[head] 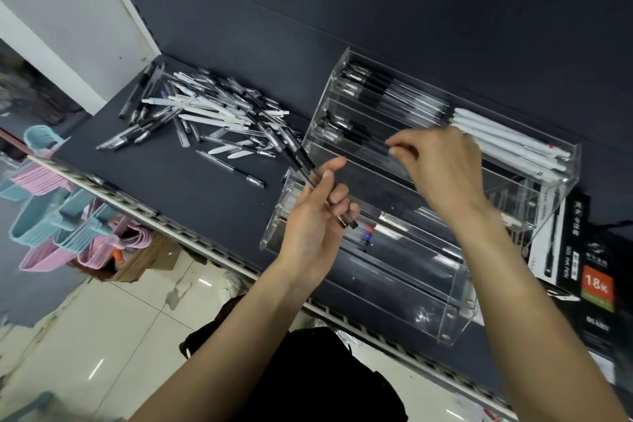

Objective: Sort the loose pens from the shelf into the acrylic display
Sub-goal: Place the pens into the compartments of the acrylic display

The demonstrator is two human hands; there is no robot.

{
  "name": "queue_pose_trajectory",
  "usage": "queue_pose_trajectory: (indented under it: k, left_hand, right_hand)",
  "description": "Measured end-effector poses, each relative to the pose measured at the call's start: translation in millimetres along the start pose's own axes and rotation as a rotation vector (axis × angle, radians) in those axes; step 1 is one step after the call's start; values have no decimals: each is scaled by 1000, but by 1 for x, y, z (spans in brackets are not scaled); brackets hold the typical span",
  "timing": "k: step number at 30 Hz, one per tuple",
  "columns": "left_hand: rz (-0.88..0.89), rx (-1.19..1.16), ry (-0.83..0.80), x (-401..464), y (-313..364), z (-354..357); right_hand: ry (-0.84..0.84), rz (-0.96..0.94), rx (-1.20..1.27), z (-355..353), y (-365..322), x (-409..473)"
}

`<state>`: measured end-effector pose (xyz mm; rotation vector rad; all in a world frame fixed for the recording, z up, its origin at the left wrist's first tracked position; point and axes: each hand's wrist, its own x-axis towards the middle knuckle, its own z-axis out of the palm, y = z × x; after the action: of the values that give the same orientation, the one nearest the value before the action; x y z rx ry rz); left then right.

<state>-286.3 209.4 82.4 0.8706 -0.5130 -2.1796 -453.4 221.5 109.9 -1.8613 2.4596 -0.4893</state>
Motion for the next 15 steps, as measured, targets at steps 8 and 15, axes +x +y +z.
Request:
queue_pose_trajectory:
  k: [8, 15]
  left_hand:
    - [16, -142, -62, -3, 5, -12]
    - [54, -99, -55, -8, 5, -22]
  right_hand:
    - [-36, 9, 25, 8, -3, 15]
    - [-38, 32, -2, 7, 2, 14]
